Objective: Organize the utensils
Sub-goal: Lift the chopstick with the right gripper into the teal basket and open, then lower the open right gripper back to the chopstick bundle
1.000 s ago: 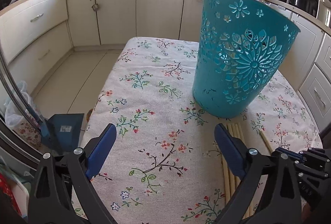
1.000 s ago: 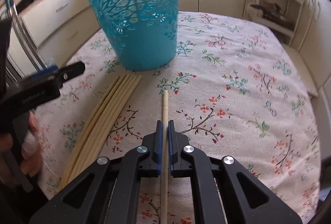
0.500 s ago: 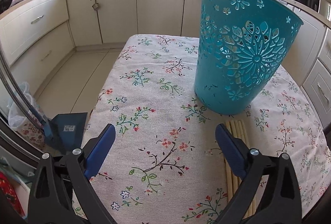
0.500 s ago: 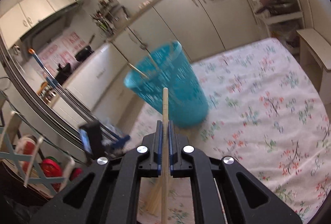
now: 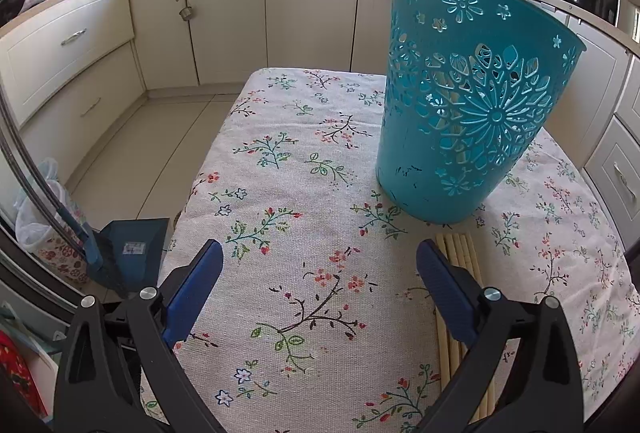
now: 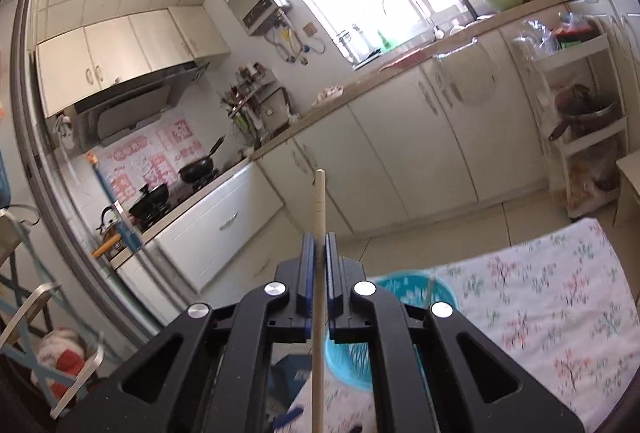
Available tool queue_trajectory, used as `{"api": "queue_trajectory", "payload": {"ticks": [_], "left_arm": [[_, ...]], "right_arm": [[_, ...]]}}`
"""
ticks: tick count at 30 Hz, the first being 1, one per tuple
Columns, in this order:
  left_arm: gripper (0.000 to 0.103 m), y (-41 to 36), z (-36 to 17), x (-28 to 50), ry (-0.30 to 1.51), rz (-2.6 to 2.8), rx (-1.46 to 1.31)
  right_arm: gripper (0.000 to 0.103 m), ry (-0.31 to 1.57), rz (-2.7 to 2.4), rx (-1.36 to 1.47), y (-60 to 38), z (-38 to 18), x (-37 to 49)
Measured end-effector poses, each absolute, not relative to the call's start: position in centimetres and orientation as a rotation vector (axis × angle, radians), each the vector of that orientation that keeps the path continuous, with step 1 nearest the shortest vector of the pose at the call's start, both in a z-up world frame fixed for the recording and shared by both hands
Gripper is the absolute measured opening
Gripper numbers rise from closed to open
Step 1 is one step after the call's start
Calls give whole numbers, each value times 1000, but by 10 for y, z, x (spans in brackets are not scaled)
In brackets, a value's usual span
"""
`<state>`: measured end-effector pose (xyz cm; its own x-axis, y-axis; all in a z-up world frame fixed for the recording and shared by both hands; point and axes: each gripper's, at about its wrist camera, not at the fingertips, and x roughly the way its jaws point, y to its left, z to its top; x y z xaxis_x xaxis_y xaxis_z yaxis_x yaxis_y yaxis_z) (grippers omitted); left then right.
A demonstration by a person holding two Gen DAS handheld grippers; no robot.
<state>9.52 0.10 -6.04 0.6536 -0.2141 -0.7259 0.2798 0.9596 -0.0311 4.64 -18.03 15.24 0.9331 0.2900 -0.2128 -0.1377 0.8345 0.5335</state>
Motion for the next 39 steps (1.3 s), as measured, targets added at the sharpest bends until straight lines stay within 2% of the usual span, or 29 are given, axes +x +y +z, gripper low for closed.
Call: {"api": "queue_trajectory", "payload": {"ticks": [6,14,25,28,31,39], "left_arm": [[93,0,-60,96,814,-289,86],[93,1,-61,97,818,-296,80],[93,3,-62,99,829,-295,73],[93,3,-63,99,833,-297,70],[93,4,-63,99,834,-298,70],[93,5,-63,100,838,-289,64]], "right_arm": [[6,254,105,482,-177,142,81],[6,337,13,353,-161,114,97],[7,379,36,239,-140,99,55],[13,391,24,246,-143,93,23],[13,451,3,262,-145,74,-5],[13,827,-4,296,-137,-24,-23]]}}
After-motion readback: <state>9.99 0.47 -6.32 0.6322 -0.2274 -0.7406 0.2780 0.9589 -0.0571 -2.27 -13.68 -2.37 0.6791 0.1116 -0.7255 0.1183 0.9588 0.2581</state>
